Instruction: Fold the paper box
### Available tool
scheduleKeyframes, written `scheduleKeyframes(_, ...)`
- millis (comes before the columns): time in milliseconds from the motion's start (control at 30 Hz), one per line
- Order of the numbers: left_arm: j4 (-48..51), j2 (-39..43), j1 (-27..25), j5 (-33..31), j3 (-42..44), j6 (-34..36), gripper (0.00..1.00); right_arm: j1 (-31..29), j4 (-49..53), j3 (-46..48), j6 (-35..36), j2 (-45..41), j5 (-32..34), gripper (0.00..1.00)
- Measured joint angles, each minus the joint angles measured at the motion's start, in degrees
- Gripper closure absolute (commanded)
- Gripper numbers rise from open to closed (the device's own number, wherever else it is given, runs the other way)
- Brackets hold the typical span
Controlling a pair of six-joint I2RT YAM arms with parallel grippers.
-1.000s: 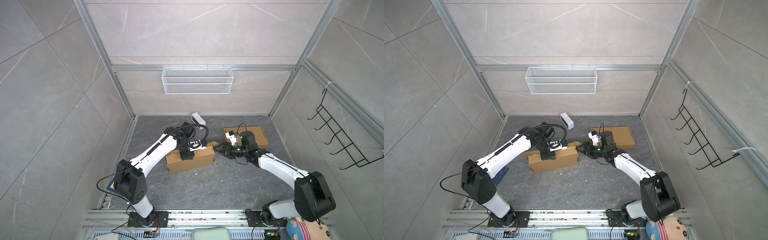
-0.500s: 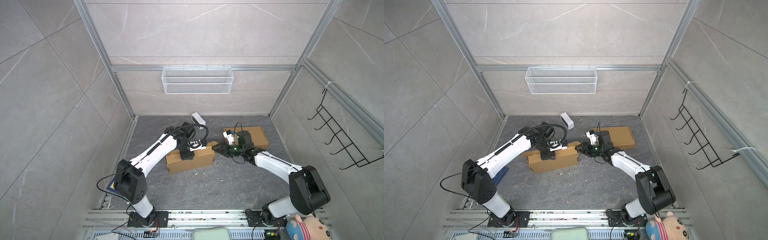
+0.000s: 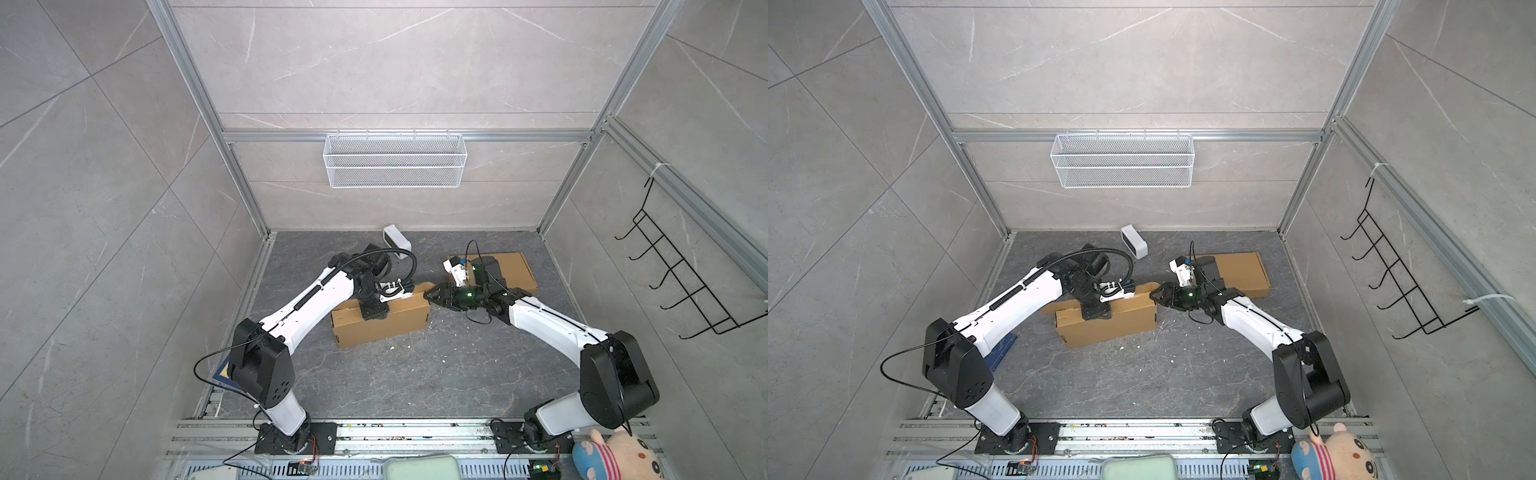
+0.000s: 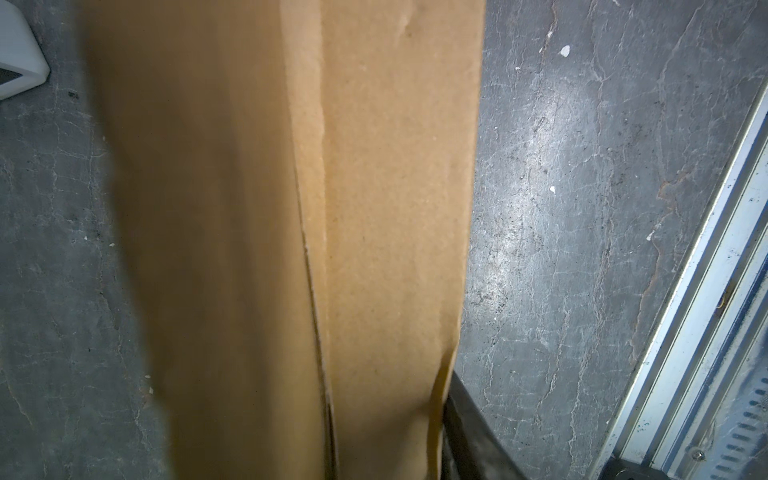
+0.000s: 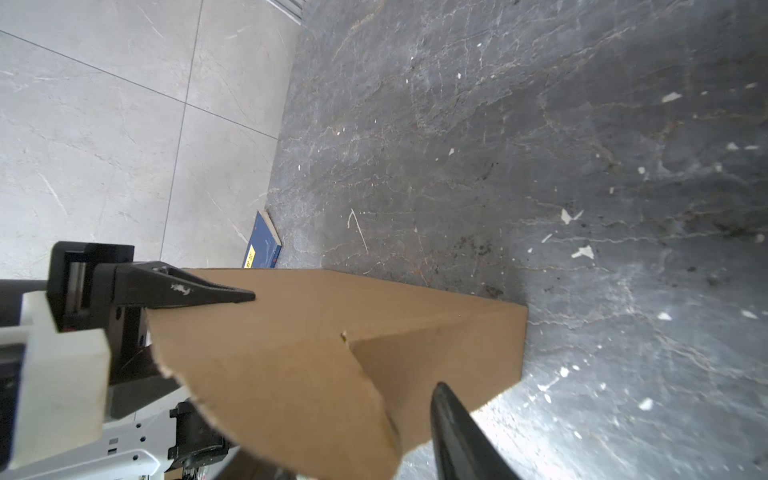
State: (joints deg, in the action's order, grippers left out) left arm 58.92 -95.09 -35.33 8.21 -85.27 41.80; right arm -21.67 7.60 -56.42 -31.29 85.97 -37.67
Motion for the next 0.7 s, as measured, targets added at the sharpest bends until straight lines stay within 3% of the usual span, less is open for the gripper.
scheduleKeyframes(267,-0.07,0.00,0.00,0.00,0.07,0.20,0.61,3.26,14.62,-9.11,11.61,-4.74,5.05,0.45)
scheduleKeyframes(500,-0.28,0.02,0.00,0.00,0.22,0.42,0.60,-1.14,25.27,-16.63,23.12,-5.09,13.92,0.45)
scheduleKeyframes(700,-0.70,0.31,0.00,0.02,0.63,0.59,0.60,-3.30,30.95,-21.35,29.59,-2.01,17.00,0.44)
